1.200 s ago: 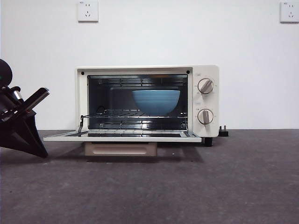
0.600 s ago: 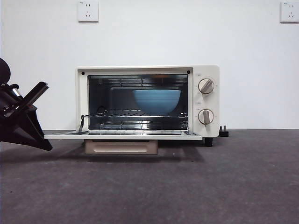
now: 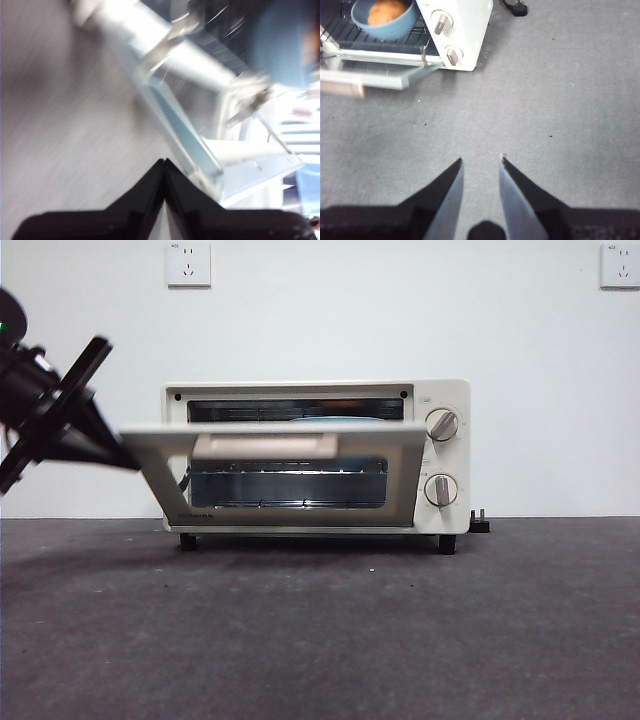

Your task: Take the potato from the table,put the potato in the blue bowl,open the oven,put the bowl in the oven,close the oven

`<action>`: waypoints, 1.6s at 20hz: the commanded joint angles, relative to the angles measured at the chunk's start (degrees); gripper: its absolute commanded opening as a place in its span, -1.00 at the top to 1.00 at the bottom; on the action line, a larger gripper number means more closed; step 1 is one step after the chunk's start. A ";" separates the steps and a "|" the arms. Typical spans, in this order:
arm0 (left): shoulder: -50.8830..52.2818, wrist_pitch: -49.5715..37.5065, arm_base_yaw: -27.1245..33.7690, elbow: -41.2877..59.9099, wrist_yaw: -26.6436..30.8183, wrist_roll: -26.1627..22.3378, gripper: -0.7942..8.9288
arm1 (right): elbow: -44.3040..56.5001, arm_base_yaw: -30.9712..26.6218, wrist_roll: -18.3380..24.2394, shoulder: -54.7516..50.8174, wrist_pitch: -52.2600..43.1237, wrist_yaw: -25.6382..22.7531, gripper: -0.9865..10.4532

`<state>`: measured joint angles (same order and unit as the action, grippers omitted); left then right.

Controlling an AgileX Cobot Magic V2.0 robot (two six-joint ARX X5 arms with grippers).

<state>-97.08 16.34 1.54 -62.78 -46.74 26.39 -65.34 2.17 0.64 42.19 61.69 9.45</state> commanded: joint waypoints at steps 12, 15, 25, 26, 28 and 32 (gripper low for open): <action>0.46 -5.95 -3.37 -11.63 1.66 5.62 0.85 | 0.61 0.02 -0.42 0.72 -0.66 0.15 0.61; 1.42 -3.78 -3.39 -11.61 -3.69 2.95 0.85 | 0.61 0.02 0.35 1.49 -0.98 0.13 0.61; 30.84 24.52 -10.23 -11.63 27.06 -23.96 0.85 | 0.61 0.15 1.07 3.02 -0.85 0.81 0.68; 33.99 26.49 -10.64 -11.61 30.82 -24.24 0.85 | 0.61 0.17 0.98 3.02 -0.94 1.36 0.84; 39.50 30.42 -11.17 -11.63 35.12 -24.28 0.85 | 0.61 1.20 0.87 3.02 -1.64 3.17 0.85; 46.99 41.44 -11.23 -11.61 39.54 -24.52 0.85 | 0.61 6.36 2.78 2.89 -1.99 10.01 0.85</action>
<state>-49.91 57.84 -9.45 -74.41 -7.62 2.74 -65.32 8.62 2.63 45.23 60.20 19.09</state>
